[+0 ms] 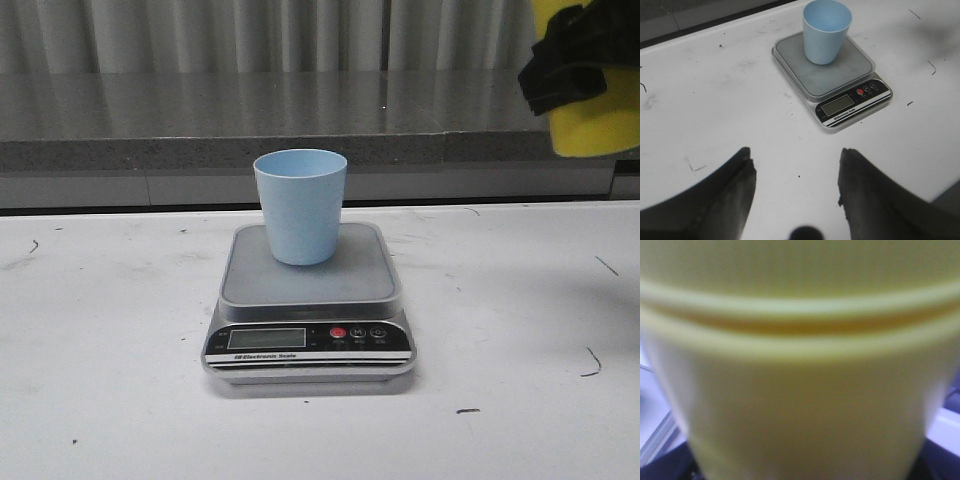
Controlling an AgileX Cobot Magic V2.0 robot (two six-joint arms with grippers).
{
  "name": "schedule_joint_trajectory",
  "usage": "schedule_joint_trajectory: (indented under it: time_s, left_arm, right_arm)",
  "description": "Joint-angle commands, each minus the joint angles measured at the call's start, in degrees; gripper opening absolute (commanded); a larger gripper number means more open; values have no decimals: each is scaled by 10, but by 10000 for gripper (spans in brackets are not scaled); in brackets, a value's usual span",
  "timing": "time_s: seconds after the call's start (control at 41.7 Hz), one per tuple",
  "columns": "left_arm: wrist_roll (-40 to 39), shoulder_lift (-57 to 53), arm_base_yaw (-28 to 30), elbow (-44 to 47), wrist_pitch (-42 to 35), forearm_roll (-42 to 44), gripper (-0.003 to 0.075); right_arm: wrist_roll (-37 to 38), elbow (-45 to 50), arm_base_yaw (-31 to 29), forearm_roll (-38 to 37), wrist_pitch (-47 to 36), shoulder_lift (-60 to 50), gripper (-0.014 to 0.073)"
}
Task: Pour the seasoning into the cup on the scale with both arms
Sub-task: 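Turn the bottle upright and lower it back onto the table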
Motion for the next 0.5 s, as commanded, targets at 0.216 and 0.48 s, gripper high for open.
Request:
schedule_joint_trajectory:
  time_s: [0.216, 0.48]
  left_arm:
    - [-3, 1, -4, -15, -40, 0, 376]
    - [-3, 1, -4, -15, -40, 0, 376]
  right_arm:
    - [-127, 46, -49, 58, -210, 42, 359]
    - [-175, 46, -49, 150, -372, 149, 359]
